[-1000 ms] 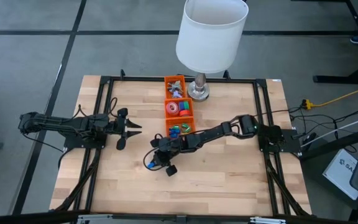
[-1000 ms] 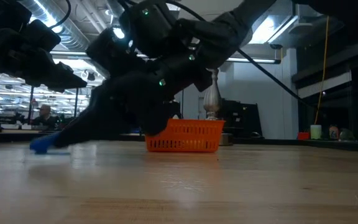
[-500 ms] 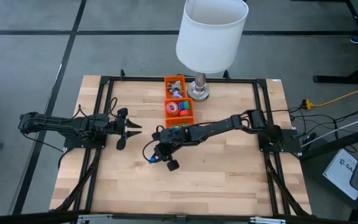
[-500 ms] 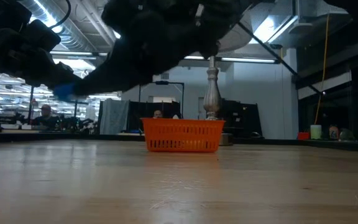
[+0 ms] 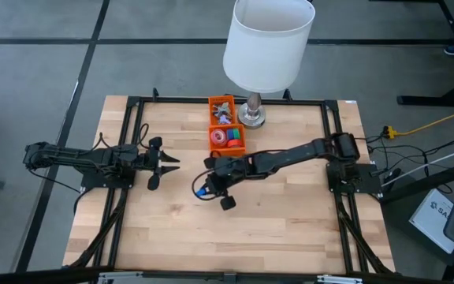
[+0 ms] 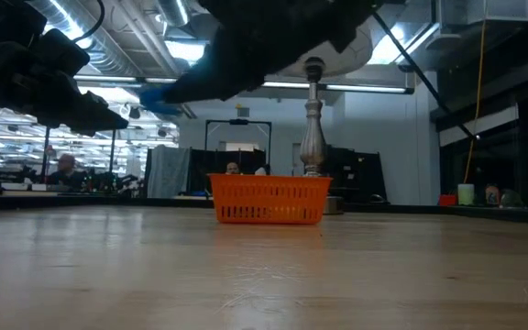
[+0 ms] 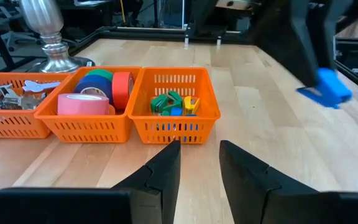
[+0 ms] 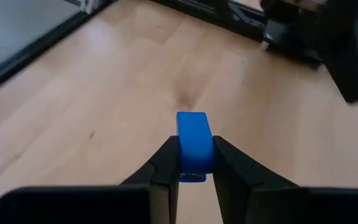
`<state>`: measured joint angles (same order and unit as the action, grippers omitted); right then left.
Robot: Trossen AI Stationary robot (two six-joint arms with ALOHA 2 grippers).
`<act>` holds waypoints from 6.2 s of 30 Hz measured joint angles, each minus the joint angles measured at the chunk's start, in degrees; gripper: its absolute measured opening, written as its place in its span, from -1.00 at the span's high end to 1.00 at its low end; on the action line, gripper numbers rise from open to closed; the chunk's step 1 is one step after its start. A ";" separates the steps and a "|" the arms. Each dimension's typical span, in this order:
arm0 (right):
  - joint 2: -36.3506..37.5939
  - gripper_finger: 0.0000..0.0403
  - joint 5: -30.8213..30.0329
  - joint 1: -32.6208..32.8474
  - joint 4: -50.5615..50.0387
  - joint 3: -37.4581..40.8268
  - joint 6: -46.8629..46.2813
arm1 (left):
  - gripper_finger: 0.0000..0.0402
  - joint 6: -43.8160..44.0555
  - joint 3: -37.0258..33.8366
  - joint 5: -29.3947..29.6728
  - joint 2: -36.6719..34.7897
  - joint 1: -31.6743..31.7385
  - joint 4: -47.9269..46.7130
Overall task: Pick and place Stapler, Stapler remover, tape
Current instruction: Put the blue stapler into the bottom orange basket, then return to Home Position
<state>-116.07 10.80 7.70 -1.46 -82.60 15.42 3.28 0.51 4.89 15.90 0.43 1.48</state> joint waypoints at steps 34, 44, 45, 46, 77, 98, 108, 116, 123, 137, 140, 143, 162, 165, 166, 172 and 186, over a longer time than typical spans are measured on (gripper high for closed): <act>13.92 0.47 -9.76 -10.86 16.46 29.68 -4.57 | 0.47 0.01 -0.01 0.01 -0.01 0.01 0.00; 13.92 0.56 -9.62 -11.61 16.48 29.68 -4.26 | 0.47 0.01 0.00 0.02 0.00 0.02 -0.01; 13.92 0.57 -9.45 -11.61 16.52 29.67 -4.26 | 0.47 0.01 0.00 0.00 -0.01 0.00 -0.01; 13.92 0.58 -9.18 -11.61 16.62 29.68 -4.26 | 0.47 0.00 -0.02 0.00 -0.01 0.01 0.01; 66.29 0.80 0.38 -21.12 13.06 60.55 -11.21 | 0.46 0.01 -0.01 0.02 -0.01 0.02 -0.01; 96.95 0.79 0.35 -26.29 1.19 69.99 -9.43 | 0.46 -0.01 -0.01 0.01 0.00 0.01 -0.01; 100.62 0.79 0.17 -26.29 15.99 80.85 -15.57 | 0.47 0.01 0.00 0.02 -0.01 0.00 -0.01; 100.60 0.79 0.19 -26.29 16.26 82.24 -16.04 | 0.46 0.01 -0.01 0.01 0.00 0.01 -0.01; 100.60 0.79 -2.65 -26.29 13.01 82.24 -10.96 | 0.46 0.01 0.01 0.02 0.00 0.02 -0.01; 100.56 0.79 -6.75 -26.29 5.18 82.24 -5.95 | 0.45 -0.02 -0.02 0.00 -0.01 0.01 -0.01; 100.56 0.79 -6.75 -26.29 3.49 82.24 -5.95 | 0.46 0.01 -0.02 0.02 -0.02 0.01 -0.01; 100.54 0.79 -6.75 -26.29 3.41 82.24 -5.99 | 0.47 -0.01 -0.01 0.00 -0.01 0.01 -0.01; 100.54 0.79 -6.74 -26.29 3.48 82.24 -6.04 | 0.45 -0.01 -0.01 0.01 -0.01 0.01 -0.01; 100.54 0.79 -6.73 -26.29 3.48 82.24 -6.12 | 0.46 0.00 0.00 0.00 -0.01 0.01 -0.01; 100.54 0.79 -6.73 -26.29 3.48 82.24 -6.12 | 0.46 0.01 0.00 0.02 -0.01 0.01 -0.01; 100.54 0.79 -6.73 -26.29 3.48 82.24 -6.10 | 0.46 -0.01 -0.02 0.02 0.00 0.02 -0.01; 100.54 0.79 -6.72 -26.29 3.45 82.24 -6.11 | 0.45 0.01 0.00 0.01 -0.01 0.01 -0.01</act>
<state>-15.53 4.08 -18.58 1.99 -0.36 9.31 3.29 0.51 4.90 15.89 0.44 1.47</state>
